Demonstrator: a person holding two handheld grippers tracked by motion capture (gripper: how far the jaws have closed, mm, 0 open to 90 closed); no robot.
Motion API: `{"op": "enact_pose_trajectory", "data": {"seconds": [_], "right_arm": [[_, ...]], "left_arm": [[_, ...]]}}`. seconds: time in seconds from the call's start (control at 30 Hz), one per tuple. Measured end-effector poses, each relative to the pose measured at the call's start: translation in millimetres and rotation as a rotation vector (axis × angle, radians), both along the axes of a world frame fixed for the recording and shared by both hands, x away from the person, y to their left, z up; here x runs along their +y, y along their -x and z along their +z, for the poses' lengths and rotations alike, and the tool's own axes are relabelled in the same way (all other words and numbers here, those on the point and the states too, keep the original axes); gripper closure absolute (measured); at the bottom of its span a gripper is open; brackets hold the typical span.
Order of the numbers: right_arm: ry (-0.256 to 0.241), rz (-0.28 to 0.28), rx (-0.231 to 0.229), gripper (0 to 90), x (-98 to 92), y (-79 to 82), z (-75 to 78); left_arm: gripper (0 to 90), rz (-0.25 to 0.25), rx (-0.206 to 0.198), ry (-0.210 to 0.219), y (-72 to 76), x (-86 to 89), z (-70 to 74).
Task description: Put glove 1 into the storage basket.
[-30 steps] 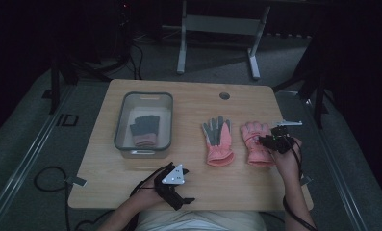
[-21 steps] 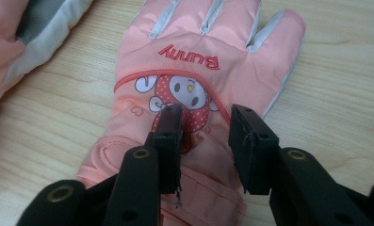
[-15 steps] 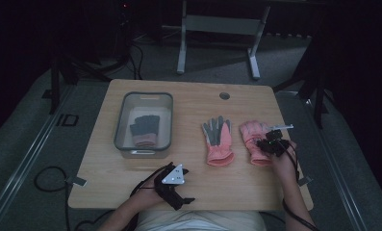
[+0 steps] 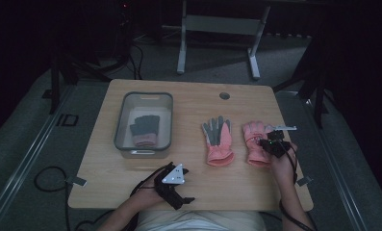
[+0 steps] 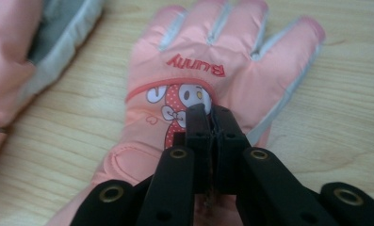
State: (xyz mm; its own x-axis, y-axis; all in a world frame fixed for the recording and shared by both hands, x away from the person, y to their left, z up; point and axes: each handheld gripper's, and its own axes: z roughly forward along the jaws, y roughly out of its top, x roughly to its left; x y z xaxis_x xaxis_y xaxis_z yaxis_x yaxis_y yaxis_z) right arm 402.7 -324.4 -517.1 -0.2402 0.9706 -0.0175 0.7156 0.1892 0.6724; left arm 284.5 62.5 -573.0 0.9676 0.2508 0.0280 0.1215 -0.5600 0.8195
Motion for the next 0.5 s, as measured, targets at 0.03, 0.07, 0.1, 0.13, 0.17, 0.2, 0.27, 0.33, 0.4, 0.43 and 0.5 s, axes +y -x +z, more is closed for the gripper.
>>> {"op": "enact_pose_trajectory", "data": {"seconds": [0.03,0.07,0.1,0.13,0.17,0.2,0.27,0.33,0.4,0.43,0.5], "right_arm": [[-0.013,-0.005,-0.001,87.7,0.0,0.8,3.1],[-0.014,-0.004,-0.008,87.8,0.4,1.5,6.4],[-0.01,-0.003,-0.013,87.9,1.2,1.9,8.9],[-0.004,-0.003,-0.017,88.0,2.1,2.2,12.4],[-0.002,0.001,-0.025,88.0,3.2,2.7,17.1],[-0.002,0.006,-0.031,88.0,4.0,2.8,20.0],[-0.013,0.006,-0.039,88.1,5.8,2.8,28.0],[-0.014,0.012,-0.054,88.3,9.7,3.5,36.9],[-0.017,0.015,-0.079,88.4,14.9,4.4,47.4],[-0.017,0.02,-0.089,88.4,17.5,4.8,52.0],[-0.021,0.026,-0.101,88.5,22.6,5.5,59.6]], "left_arm": [[1.5,0.0,0.002,0.0,-0.1,0.0,-0.1],[1.5,0.0,0.001,0.001,-0.2,-0.2,-0.2],[1.5,-0.001,0.001,-0.001,-0.2,-0.2,-0.1],[1.5,-0.001,0.002,0.003,-0.2,-0.1,-0.3],[1.5,0.0,0.004,0.004,-0.2,0.1,-0.3],[1.5,0.0,0.005,0.005,-0.4,0.5,-0.2],[1.5,0.0,0.006,0.008,-0.4,0.8,0.3],[1.5,-0.001,0.003,0.009,-0.4,0.8,0.6],[1.5,0.001,0.005,0.008,-0.2,0.8,0.6],[1.5,0.0,0.004,0.007,-0.4,0.8,0.7],[1.5,0.001,0.003,0.011,-0.4,0.9,0.9]]}}
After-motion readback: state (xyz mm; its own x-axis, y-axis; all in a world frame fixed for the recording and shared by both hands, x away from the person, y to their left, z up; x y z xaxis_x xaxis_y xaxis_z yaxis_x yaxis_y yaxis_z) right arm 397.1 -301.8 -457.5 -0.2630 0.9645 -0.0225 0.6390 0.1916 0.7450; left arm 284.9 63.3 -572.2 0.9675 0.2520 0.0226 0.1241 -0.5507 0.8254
